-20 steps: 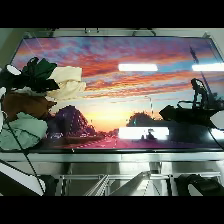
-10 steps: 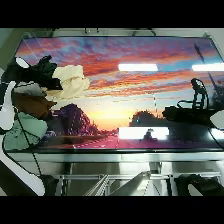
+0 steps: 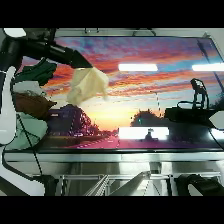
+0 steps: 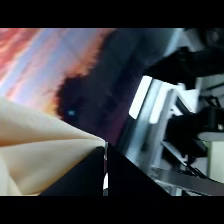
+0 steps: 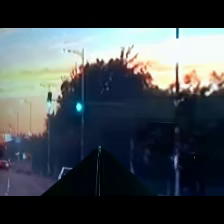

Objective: Fold the shirts.

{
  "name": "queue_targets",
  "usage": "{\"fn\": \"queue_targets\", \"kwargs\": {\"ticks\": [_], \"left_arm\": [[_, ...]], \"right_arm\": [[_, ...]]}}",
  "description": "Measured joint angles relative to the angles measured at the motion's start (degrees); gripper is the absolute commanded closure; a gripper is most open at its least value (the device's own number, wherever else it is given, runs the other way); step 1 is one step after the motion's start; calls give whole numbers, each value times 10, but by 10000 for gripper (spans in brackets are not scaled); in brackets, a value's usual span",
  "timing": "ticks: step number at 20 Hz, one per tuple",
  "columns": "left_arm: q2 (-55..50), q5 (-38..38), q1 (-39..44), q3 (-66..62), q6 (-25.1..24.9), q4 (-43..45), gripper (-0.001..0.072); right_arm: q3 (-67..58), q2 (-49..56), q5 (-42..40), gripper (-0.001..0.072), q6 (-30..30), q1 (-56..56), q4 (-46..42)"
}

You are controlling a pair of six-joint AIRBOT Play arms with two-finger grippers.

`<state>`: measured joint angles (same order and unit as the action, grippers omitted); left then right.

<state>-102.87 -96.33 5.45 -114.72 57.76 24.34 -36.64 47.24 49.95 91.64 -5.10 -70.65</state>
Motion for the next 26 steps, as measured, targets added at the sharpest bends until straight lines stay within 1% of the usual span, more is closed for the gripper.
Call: {"fn": "queue_targets", "kwargs": {"ticks": [1, 2, 3, 4, 5, 7, 8, 9, 10, 11, 13, 14, 17, 19, 21, 22, 23, 24, 25, 26], "left_arm": [[16, -7, 22, -1, -2, -13, 475], [31, -9, 41, -2, -3, -22, 283], [45, -13, 59, -3, -4, -22, 154], [58, -16, 74, -4, -4, -6, 62], [69, -12, 86, -4, 2, 21, 51], [84, -4, 103, -3, 21, 89, 66], [89, 0, 107, 4, 32, 123, 104], [94, 3, 107, 19, 38, 150, 121], [98, 4, 102, 44, 45, 173, 121], [103, 4, 95, 76, 49, 188, 121], [113, 8, 69, 162, 55, 208, 121], [117, 22, 51, 212, 57, 216, 120], [120, 87, -3, 348, 58, 227, 119], [109, 127, -31, 409, 40, 211, 119], [83, 150, -46, 440, 16, 180, 119], [64, 156, -49, 446, 7, 167, 119], [46, 162, -48, 446, 1, 160, 120], [26, 162, -45, 442, -4, 155, 120], [8, 162, -39, 435, -9, 149, 120], [-10, 162, -30, 425, -11, 144, 120]], "right_arm": [[0, 0, 3, 689, 0, 0, -4], [0, -1, 8, 683, 0, 0, -7], [0, -1, 15, 637, 0, 0, -11], [0, -1, 22, 452, 0, 0, -14], [0, -2, 28, 338, 0, 0, -16], [0, -2, 44, 343, 0, 0, -19], [0, -2, 56, 342, 0, 0, -20], [0, -2, 71, 323, 0, 0, -20], [0, -2, 90, 229, 0, 0, -20], [1, -2, 110, 160, 0, 0, -21], [7, -2, 148, 160, -2, 0, -22], [13, 0, 160, 160, -3, 0, -22], [36, 16, 171, 161, -10, 0, -5], [45, 42, 164, 161, -30, 0, 21], [50, 82, 156, 163, -65, 0, 56], [52, 106, 150, 202, -85, 0, 73], [53, 128, 144, 283, -104, 0, 87], [53, 150, 140, 312, -124, 0, 103], [54, 168, 140, 314, -144, 0, 117], [54, 184, 137, 344, -163, 0, 132]]}}
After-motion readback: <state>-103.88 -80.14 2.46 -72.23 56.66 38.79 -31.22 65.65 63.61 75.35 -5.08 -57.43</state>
